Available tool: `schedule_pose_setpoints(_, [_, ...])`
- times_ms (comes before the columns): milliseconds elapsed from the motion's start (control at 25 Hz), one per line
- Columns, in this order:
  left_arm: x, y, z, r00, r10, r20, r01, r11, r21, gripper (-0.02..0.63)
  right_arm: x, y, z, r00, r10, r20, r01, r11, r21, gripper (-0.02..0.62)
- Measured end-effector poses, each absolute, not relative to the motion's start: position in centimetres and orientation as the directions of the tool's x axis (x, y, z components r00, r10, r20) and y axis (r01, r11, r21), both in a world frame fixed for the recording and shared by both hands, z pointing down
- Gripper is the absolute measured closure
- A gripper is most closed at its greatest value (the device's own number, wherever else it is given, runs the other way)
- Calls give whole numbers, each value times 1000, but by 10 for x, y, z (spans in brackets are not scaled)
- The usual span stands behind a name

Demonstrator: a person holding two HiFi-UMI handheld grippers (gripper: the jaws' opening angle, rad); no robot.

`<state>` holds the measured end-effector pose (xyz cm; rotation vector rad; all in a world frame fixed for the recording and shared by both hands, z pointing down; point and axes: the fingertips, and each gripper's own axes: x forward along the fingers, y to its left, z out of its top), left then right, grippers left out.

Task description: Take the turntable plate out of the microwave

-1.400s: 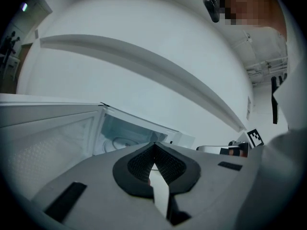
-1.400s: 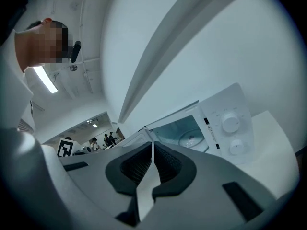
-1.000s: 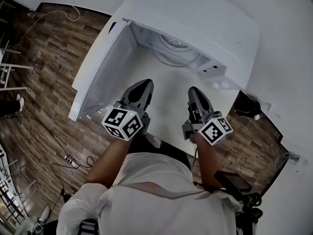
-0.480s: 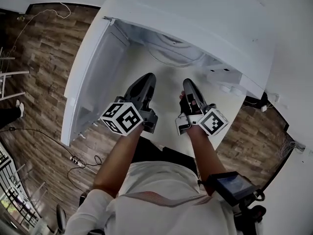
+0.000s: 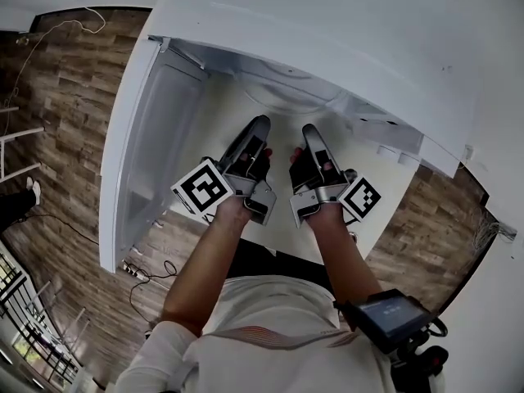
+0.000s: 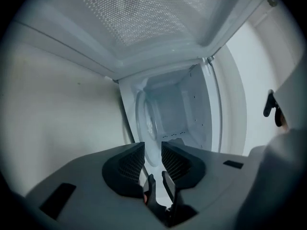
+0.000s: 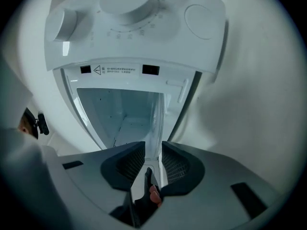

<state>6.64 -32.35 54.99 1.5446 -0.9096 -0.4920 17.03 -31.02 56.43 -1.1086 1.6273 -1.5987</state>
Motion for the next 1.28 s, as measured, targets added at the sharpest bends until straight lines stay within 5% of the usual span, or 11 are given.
schedule_pose_setpoints(480, [82, -340, 569, 653, -742, 151, -132, 85, 988, 413, 161, -327, 581, -455, -884, 110, -29, -109, -994, 416])
schedule_pose_setpoints(1280, [84, -376, 587, 683, -716, 146, -79, 127, 989, 451, 150, -361, 594, -433, -896, 101, 12, -118, -993, 411])
